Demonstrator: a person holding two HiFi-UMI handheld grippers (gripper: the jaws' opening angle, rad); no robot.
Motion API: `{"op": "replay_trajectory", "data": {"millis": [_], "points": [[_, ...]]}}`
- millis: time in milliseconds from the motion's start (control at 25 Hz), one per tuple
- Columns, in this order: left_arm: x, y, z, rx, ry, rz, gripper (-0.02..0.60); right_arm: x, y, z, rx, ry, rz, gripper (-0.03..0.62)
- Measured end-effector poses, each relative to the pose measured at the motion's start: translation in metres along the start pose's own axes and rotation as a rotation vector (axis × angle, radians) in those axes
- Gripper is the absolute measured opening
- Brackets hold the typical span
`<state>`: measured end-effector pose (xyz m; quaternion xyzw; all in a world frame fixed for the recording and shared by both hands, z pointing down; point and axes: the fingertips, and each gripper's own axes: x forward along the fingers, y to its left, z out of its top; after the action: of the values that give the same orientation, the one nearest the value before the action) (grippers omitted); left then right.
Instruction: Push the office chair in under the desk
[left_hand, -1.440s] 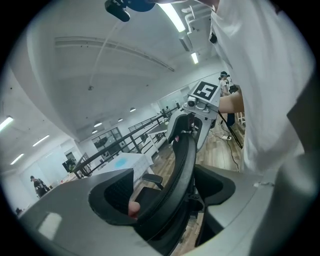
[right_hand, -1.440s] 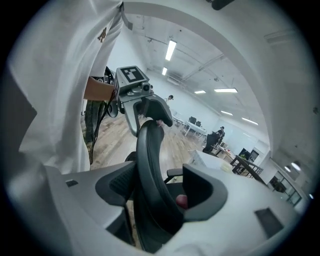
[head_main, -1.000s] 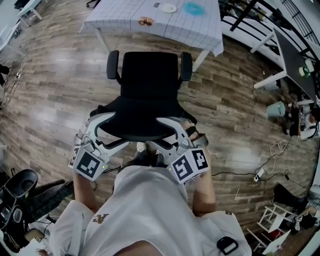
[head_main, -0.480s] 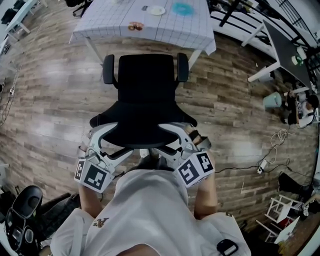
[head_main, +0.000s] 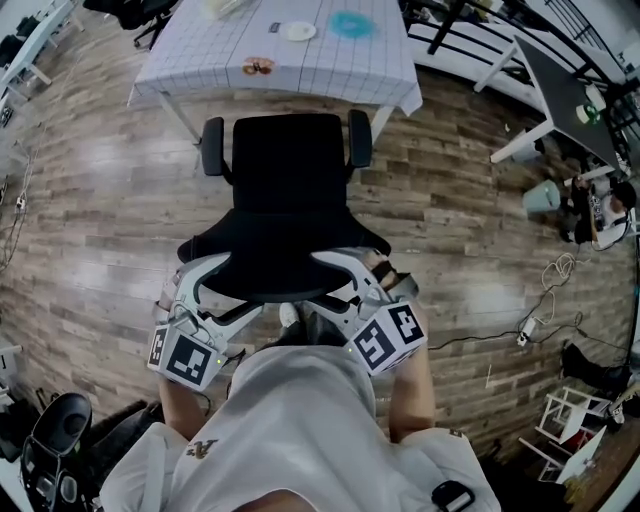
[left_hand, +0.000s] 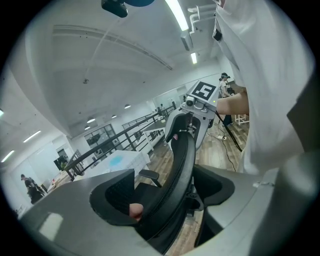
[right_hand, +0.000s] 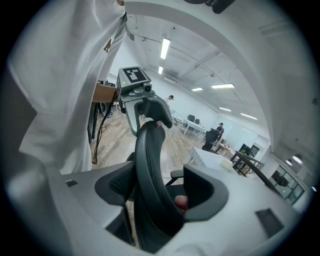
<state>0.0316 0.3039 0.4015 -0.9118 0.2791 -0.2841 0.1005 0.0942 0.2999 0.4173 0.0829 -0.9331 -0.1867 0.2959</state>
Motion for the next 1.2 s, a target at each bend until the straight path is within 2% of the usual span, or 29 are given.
{"op": "replay_trajectory", "data": {"millis": [640,1200], "points": [[0.025,0.014,0.013,-0.043,0.003,0.021,0.388,-0.008,-0.026,-0.016,0.003,-0.071,0.068,0.319],[0.029,0.023,0.011,-0.061,0.011,0.011,0.390,-0.003,-0.035,-0.018,0.006,-0.076,0.095,0.319]]}}
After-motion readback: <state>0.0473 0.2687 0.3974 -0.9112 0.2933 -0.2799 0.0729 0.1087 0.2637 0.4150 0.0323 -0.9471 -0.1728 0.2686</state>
